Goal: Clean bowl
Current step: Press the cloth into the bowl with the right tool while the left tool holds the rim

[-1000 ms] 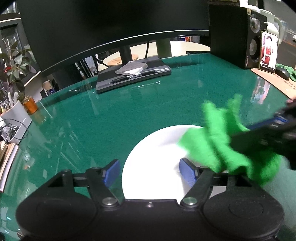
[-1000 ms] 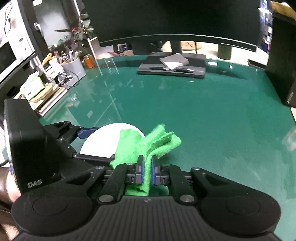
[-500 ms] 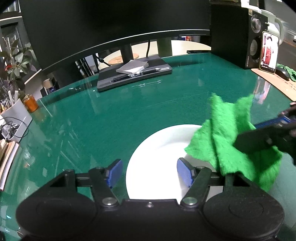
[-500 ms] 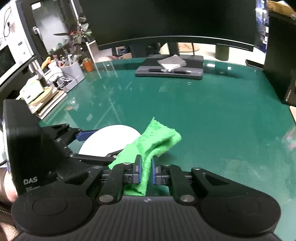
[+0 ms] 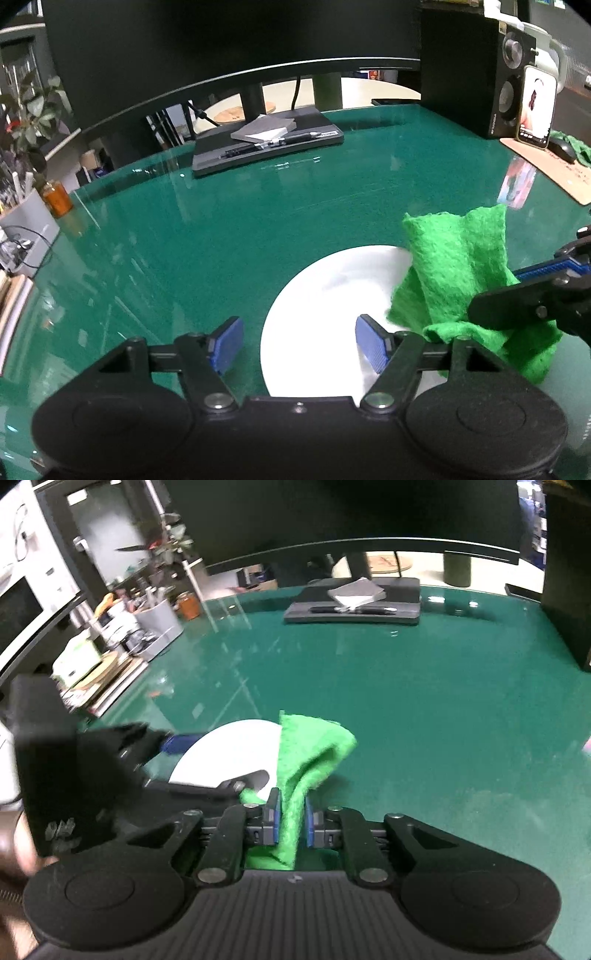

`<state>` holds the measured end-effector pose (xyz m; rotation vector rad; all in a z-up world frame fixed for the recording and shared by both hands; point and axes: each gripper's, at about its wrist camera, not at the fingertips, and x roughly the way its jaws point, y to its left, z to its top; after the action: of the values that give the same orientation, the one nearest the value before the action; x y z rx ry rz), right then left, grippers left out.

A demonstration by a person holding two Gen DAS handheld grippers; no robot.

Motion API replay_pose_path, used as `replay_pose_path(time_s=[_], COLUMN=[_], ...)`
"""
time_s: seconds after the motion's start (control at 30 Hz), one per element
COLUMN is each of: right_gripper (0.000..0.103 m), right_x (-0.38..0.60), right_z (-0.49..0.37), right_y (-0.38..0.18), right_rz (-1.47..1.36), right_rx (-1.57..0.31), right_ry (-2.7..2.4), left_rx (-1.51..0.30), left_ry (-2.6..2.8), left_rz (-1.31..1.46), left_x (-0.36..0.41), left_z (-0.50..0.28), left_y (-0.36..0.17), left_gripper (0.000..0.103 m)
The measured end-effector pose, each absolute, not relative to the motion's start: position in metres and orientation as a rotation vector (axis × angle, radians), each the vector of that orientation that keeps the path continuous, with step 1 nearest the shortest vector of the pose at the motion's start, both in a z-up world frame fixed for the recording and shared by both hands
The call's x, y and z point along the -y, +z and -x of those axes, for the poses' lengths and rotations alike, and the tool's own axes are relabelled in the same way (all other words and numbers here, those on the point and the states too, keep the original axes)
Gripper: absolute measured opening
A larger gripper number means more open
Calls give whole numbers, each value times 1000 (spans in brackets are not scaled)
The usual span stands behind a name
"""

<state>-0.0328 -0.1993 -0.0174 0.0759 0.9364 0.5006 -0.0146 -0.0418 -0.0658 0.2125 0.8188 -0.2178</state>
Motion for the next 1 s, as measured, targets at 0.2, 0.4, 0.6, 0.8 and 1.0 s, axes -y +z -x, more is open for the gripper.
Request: replay_pose_path(time_s=[0.2, 0.4, 0.6, 0.8, 1.0], right_gripper=[13, 13, 13, 13, 13], right_x=[197, 203, 214, 217, 216], right_z=[17, 24, 23, 22, 26], right_y=[-18, -23, -25, -26, -25], right_rz=[-47, -54, -141, -168, -129], right_rx=[-880, -864, -866, -867, -850], right_ry=[474, 487, 466, 459, 478], left_rx=[-890, -929, -969, -992, -1017], left_ry=[-304, -300, -251, -293, -366], left_rz=[-115, -89, -33, -76, -42], left_x=[21, 14, 16, 20, 17], left_z=[8, 5, 3, 0, -10], left_y=[-66, -69, -69, -65, -58], left_gripper=[75, 86, 87, 84, 24])
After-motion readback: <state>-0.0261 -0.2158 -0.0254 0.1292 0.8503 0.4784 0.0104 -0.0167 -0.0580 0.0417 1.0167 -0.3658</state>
